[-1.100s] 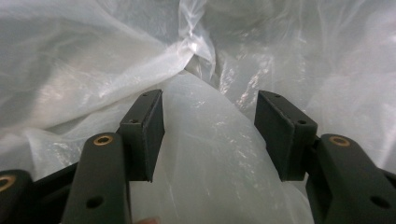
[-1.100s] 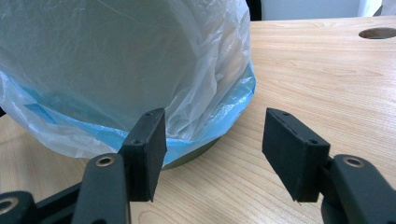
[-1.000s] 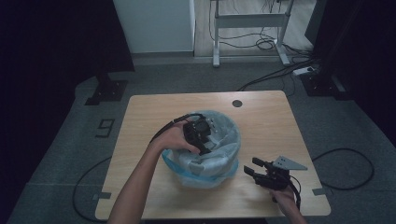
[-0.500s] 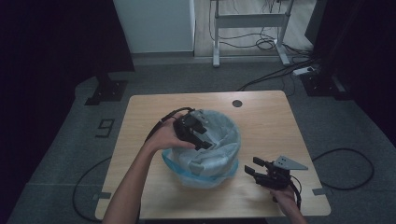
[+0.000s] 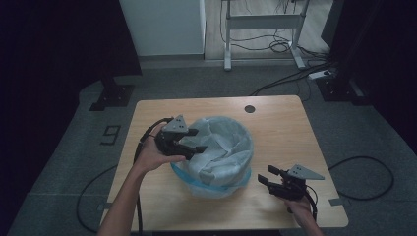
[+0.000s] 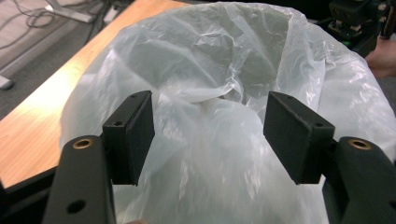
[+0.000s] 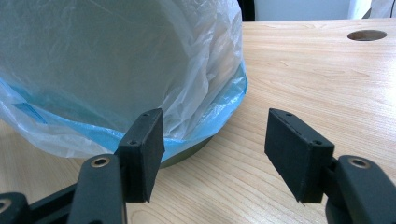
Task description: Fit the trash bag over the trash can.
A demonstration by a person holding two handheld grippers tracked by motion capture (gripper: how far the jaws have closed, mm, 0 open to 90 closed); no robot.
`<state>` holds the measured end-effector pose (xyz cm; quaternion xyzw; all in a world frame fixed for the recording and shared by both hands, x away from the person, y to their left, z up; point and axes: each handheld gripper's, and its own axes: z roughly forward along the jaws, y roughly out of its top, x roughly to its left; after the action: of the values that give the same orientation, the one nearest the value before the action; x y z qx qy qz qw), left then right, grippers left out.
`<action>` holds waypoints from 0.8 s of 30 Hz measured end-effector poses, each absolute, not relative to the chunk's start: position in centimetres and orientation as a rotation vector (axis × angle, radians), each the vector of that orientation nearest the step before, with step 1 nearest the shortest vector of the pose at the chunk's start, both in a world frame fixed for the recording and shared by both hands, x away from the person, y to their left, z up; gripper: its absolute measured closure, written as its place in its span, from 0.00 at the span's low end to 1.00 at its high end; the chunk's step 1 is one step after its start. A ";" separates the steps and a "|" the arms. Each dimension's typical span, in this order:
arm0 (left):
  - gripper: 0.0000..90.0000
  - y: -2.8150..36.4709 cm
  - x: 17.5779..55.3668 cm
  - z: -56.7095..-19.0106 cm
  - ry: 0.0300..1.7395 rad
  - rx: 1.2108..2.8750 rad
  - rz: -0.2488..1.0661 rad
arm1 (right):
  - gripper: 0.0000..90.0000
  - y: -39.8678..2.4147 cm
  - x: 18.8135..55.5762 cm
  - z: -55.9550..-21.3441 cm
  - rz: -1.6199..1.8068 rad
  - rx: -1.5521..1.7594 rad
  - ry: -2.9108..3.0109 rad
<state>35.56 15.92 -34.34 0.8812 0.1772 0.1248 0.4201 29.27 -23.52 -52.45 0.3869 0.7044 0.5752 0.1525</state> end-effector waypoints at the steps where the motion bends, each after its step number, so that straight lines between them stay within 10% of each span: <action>1: 0.37 16.3 35.3 -34.4 0.445 2.198 0.319 | 0.41 -23.5 29.3 -52.5 1.647 1.110 2.019; 24: 0.36 24.0 30.4 -40.4 0.582 2.002 0.338 | 0.39 -24.2 29.3 -52.9 1.595 1.135 1.999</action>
<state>30.43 24.04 -40.42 0.8252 0.2398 0.1394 0.4921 29.30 -24.23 -52.88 0.3998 0.7039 0.5617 0.1710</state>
